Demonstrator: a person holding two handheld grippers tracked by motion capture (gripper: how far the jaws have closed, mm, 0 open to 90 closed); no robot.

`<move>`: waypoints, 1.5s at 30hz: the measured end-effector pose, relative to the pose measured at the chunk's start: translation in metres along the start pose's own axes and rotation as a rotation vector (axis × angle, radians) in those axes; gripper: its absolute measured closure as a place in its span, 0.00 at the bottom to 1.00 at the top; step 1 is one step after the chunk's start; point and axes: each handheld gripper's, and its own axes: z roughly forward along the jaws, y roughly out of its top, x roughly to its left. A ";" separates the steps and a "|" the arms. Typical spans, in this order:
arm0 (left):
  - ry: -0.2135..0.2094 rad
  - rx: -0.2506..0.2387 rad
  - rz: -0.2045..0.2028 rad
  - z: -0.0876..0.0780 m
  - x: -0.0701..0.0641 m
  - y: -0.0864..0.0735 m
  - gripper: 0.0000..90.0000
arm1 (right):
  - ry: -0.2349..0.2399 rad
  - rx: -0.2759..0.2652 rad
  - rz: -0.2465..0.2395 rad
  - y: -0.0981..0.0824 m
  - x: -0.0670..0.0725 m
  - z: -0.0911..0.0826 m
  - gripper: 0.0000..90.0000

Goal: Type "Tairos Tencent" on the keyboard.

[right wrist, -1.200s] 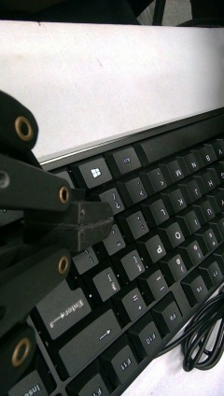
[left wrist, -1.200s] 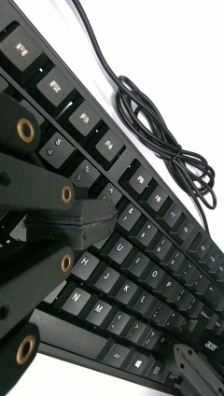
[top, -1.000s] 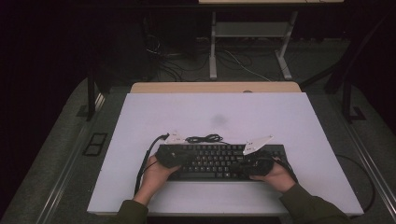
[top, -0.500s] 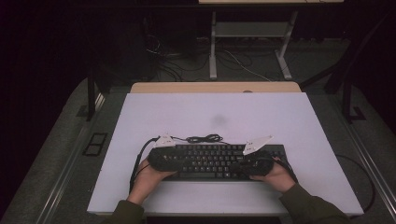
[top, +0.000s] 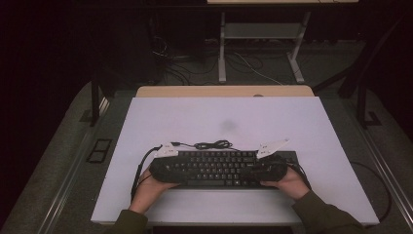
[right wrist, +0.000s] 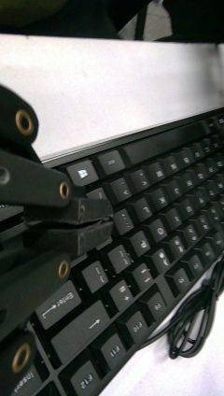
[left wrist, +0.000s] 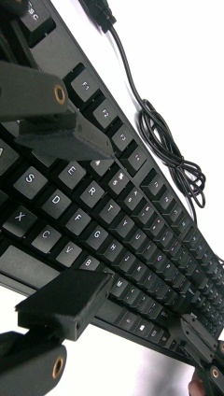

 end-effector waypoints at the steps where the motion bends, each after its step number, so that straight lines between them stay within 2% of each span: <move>1: 0.001 -0.002 0.000 -0.001 0.000 0.000 0.35 | 0.001 -0.008 0.002 0.001 0.000 0.000 0.90; 7: 0.005 -0.014 -0.008 -0.004 0.000 -0.004 0.32 | 0.018 -0.048 0.018 0.006 -0.001 0.000 0.74; 13: 0.012 -0.025 -0.010 -0.007 0.000 -0.007 0.30 | 0.009 -0.072 0.014 0.012 0.000 0.003 0.58; 16: 0.019 -0.020 -0.007 -0.008 0.001 -0.008 0.30 | 0.015 -0.089 0.027 0.015 0.000 0.005 0.52; 22: 0.039 -0.014 0.004 -0.008 0.003 -0.009 0.32 | -0.002 -0.102 0.037 0.022 0.000 0.011 0.44; 33: 0.065 -0.012 0.005 -0.008 0.006 -0.008 0.41 | 0.007 -0.122 0.052 0.032 0.000 0.022 0.40; 37: 0.079 -0.010 0.000 -0.007 0.007 -0.008 0.47 | 0.006 -0.131 0.057 0.035 0.000 0.026 0.39; 45: 0.106 -0.018 -0.006 -0.007 0.008 -0.005 0.67 | -0.001 -0.142 0.058 0.041 0.000 0.034 0.38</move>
